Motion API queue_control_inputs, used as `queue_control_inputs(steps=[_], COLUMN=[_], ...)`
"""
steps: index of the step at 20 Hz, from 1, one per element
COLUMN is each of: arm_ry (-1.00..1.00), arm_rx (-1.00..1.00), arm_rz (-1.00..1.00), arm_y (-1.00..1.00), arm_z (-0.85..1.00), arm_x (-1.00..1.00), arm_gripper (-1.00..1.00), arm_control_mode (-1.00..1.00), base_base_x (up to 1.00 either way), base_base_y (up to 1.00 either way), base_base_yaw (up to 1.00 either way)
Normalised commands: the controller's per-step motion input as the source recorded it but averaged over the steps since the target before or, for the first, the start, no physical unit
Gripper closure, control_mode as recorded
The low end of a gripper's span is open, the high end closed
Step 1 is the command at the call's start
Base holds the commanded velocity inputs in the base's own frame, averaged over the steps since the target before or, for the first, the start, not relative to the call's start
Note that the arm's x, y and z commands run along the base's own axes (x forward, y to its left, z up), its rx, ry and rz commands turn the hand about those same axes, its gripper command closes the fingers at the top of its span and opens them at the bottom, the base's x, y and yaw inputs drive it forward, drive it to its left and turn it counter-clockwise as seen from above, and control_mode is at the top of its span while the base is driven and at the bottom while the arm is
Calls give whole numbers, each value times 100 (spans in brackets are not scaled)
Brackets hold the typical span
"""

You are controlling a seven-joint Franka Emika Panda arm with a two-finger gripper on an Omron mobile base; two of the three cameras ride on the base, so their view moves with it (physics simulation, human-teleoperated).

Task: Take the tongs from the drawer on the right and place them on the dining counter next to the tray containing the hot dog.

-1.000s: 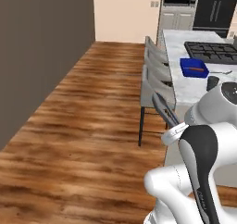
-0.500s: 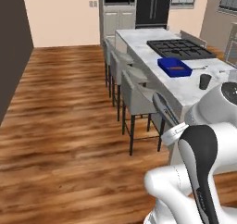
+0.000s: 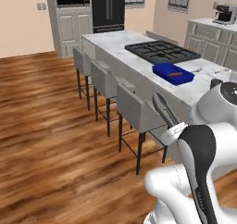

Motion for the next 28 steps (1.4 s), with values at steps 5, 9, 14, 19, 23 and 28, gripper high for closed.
queue_control_inputs(steps=[5,9,14,19,23,28], arm_ry=[0,0,0,0,0,0], arm_rx=[0,0,0,0,0,0], arm_rz=[0,0,0,0,0,0], arm_y=[0,0,0,0,0,0], arm_z=[0,0,0,0,0,0], arm_x=[0,0,0,0,0,0], arm_gripper=[100,100,100,100,100,100], arm_control_mode=[100,100,100,100,100,100], base_base_x=[91,62,48,42,32,31], base_base_y=[100,100,100,100,100,87], base_base_yaw=[-43,-46,-49,-50,-53,-59])
